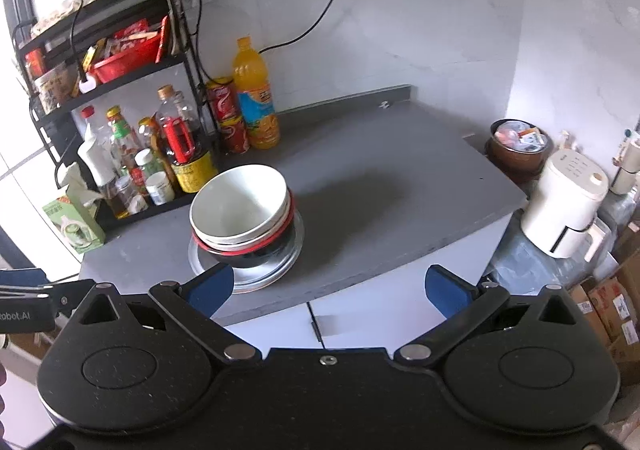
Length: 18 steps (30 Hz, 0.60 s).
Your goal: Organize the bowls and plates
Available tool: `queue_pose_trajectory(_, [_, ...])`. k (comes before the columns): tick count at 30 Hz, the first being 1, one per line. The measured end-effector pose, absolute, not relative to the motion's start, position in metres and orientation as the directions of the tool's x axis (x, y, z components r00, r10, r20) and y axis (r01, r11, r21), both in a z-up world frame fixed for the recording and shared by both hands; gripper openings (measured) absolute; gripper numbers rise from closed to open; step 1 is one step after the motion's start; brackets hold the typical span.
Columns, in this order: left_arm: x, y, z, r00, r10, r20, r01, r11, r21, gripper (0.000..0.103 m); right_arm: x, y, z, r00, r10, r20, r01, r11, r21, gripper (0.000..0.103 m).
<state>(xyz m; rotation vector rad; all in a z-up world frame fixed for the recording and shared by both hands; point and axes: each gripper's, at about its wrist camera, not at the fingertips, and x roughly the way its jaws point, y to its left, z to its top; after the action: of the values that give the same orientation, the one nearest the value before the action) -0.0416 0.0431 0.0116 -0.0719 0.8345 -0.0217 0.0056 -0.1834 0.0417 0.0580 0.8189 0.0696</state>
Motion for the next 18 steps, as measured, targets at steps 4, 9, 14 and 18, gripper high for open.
queue_pose_trajectory(4, [-0.049,0.040,0.008,0.671,-0.062,-0.738,0.014,0.997,-0.071,0.095,-0.006,-0.183,0.037,0.685,0.060,-0.726,-0.025,0.998,0.059,0.103])
queue_pose_trajectory(9, [-0.056,0.039,0.003,0.671,-0.053,-0.740,0.017,0.998,-0.056,0.095,-0.017,-0.181,0.029,0.677,0.050,-0.734,-0.009,0.998,0.060,0.103])
queue_pose_trajectory(14, [-0.061,0.043,0.000,0.669,-0.054,-0.742,0.015,0.998,-0.059,0.095,-0.023,-0.177,0.029,0.683,0.045,-0.729,-0.010,0.999,0.052,0.103])
queue_pose_trajectory(18, [-0.064,0.046,0.000,0.669,-0.056,-0.741,0.010,0.998,-0.066,0.095,-0.023,-0.175,0.031,0.693,0.044,-0.720,-0.008,0.999,0.053,0.103])
